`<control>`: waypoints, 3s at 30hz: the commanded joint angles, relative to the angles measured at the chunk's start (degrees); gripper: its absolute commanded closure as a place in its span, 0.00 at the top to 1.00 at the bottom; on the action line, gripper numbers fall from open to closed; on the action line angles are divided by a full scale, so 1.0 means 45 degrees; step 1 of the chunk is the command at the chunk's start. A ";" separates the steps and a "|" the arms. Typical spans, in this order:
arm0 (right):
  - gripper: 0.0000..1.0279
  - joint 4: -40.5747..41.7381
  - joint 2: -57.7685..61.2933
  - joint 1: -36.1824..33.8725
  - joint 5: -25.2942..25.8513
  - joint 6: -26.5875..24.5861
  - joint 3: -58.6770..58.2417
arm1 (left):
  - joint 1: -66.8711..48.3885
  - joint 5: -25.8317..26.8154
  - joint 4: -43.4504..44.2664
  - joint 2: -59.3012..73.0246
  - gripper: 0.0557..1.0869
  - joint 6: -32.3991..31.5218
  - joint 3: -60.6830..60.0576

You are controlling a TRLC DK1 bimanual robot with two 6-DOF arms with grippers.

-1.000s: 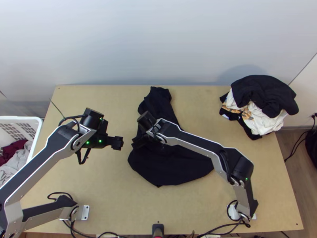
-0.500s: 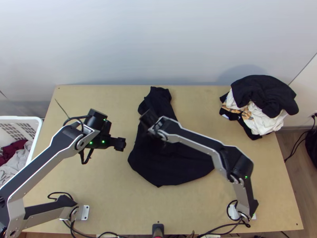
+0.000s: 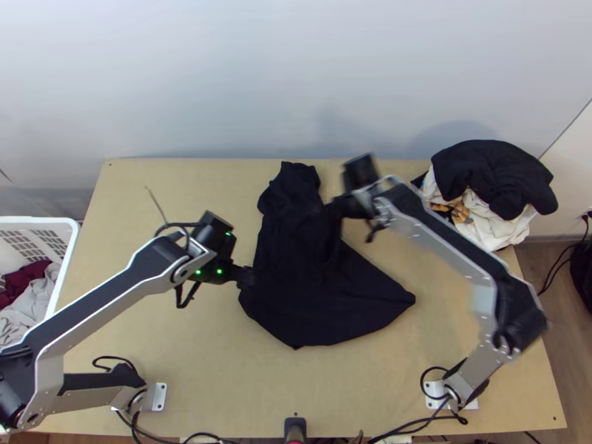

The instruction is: Fold the t-shirt

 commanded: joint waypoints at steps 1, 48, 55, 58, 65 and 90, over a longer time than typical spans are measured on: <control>0.03 -0.0083 -0.1743 -0.2807 -0.0036 -0.0396 -0.1506 | -0.1221 0.0099 0.0211 0.0492 0.95 -0.0007 0.0284; 0.03 0.1343 -0.3051 -0.7572 -0.0485 -0.0435 -0.3186 | -0.6651 0.0040 0.0778 0.4398 0.95 -0.0866 0.2120; 0.03 0.1343 -0.3383 -0.7553 -0.0583 -0.0396 -0.3537 | -0.6729 -0.1210 0.1774 0.4945 0.95 -0.0671 0.2101; 0.03 0.1343 -0.3540 -0.7553 -0.0602 -0.0357 -0.3518 | -0.6749 -0.1542 0.1930 0.5375 0.94 -0.0671 0.2120; 0.03 0.1304 -0.3969 -0.7553 -0.0680 -0.0298 -0.3596 | -0.6729 -0.1913 0.2262 0.5883 0.73 -0.0319 0.1632; 0.03 0.0640 -0.6255 -0.7631 -0.0680 0.0581 -0.3518 | -0.0909 -0.2870 0.2242 0.0082 0.04 0.0755 0.1007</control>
